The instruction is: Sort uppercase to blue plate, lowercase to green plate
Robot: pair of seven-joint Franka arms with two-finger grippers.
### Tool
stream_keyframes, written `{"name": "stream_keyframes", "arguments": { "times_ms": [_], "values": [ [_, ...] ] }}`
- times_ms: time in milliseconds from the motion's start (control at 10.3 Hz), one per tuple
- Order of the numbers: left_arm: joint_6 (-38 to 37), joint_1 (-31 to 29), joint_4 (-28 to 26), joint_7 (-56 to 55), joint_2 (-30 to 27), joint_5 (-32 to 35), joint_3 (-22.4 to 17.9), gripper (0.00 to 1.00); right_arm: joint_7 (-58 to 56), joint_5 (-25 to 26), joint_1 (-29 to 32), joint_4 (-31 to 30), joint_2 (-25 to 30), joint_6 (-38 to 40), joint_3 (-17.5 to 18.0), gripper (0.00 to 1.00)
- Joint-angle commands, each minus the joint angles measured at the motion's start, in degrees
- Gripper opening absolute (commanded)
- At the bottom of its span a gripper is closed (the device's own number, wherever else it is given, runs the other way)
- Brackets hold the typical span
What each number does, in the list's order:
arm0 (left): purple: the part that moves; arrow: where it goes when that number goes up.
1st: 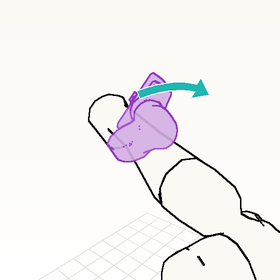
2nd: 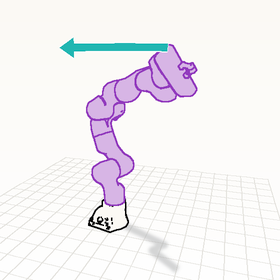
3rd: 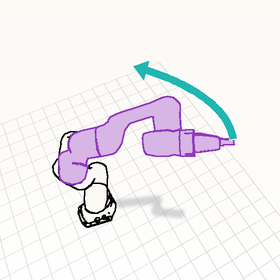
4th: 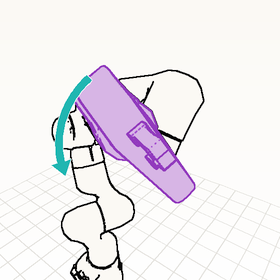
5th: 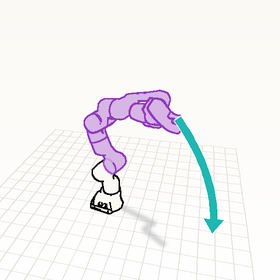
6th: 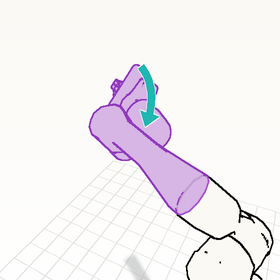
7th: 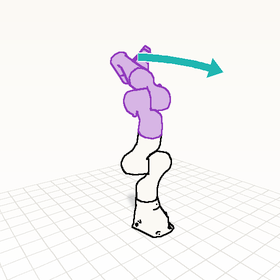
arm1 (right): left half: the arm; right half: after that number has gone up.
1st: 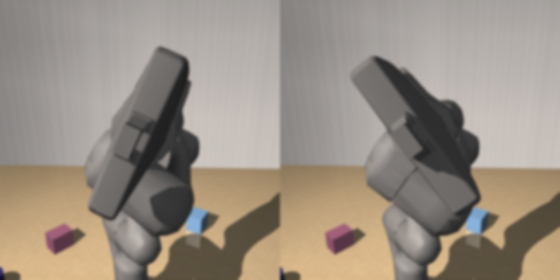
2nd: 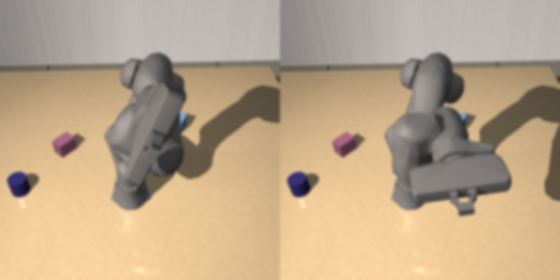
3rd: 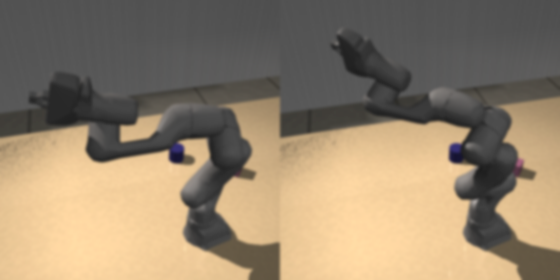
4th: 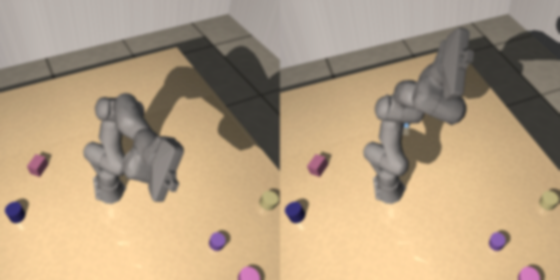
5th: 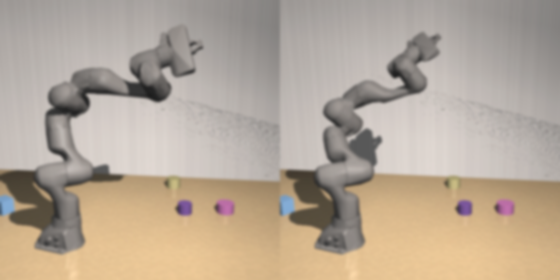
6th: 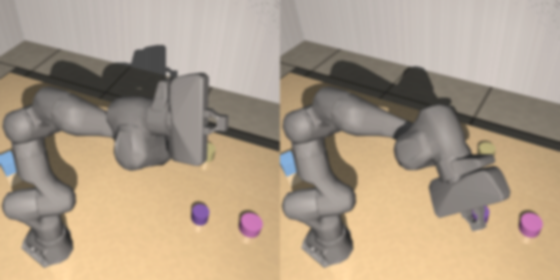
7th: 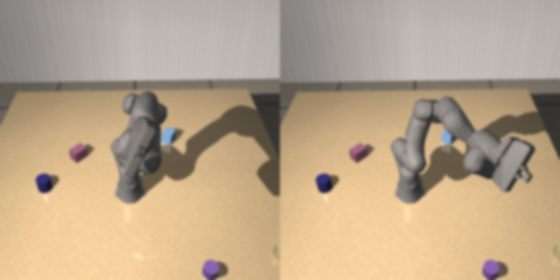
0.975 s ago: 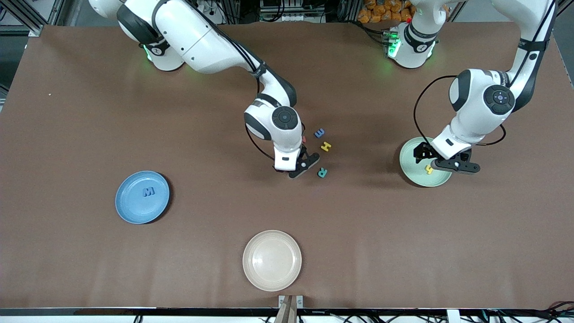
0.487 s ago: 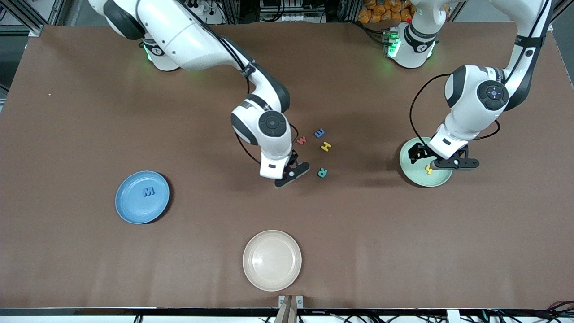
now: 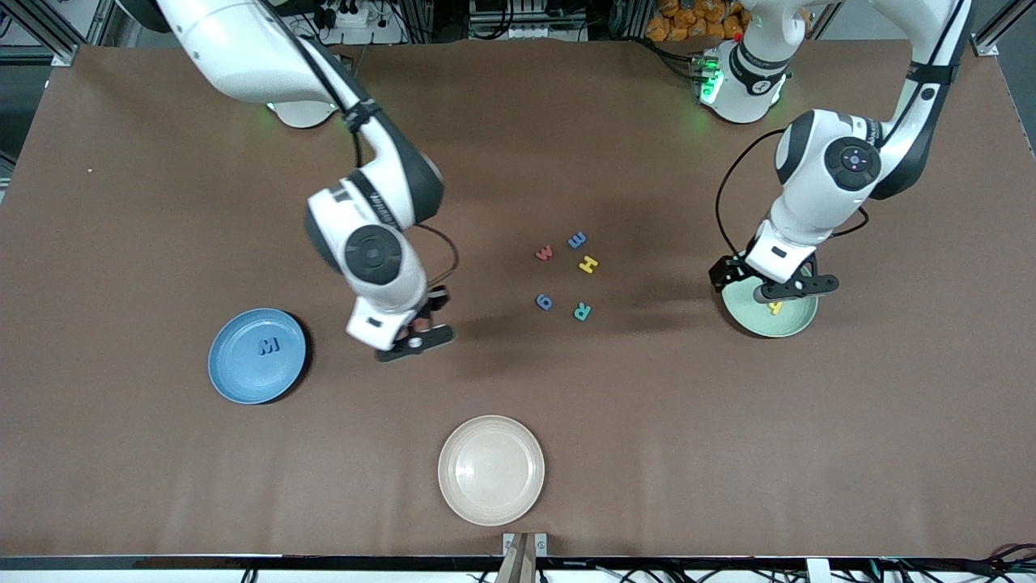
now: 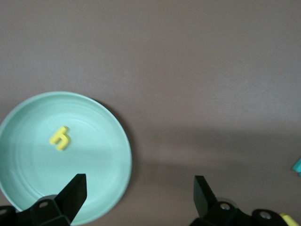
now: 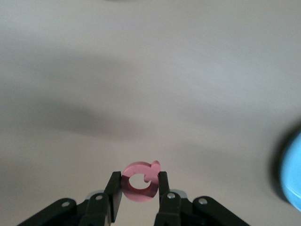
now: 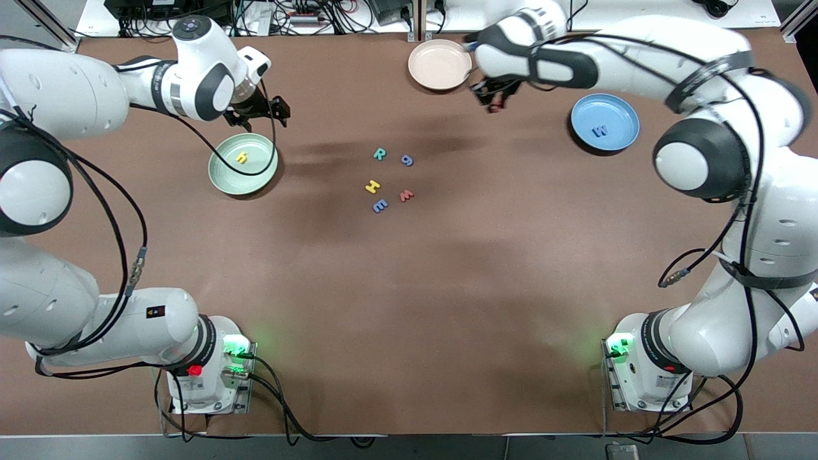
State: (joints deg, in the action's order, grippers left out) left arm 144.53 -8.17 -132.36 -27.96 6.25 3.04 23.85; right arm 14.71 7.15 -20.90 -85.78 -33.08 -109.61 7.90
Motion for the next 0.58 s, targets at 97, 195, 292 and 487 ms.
{"name": "stream_keyframes", "arguments": {
  "times_ms": [97,195,292,487],
  "values": [
    [-0.6,0.9,1.1,-17.2,1.1,-2.2,5.3,1.0,-2.7,-1.3,4.1,-8.8,5.3,0.3,-5.3,0.0],
    [-0.6,2.4,2.3,-22.4,2.0,-2.7,6.0,1.0,-4.5,-1.3,4.4,-10.1,5.6,0.2,-7.4,0.0],
    [-0.6,4.6,3.4,-28.3,3.4,-2.7,6.1,1.0,-5.6,-1.3,5.2,-10.5,5.5,0.2,-9.2,0.0],
    [-0.6,9.5,7.4,-38.4,7.4,-2.4,6.0,1.0,-7.9,-1.3,6.0,-12.9,5.1,-1.8,-12.9,0.0]
  ]
}}
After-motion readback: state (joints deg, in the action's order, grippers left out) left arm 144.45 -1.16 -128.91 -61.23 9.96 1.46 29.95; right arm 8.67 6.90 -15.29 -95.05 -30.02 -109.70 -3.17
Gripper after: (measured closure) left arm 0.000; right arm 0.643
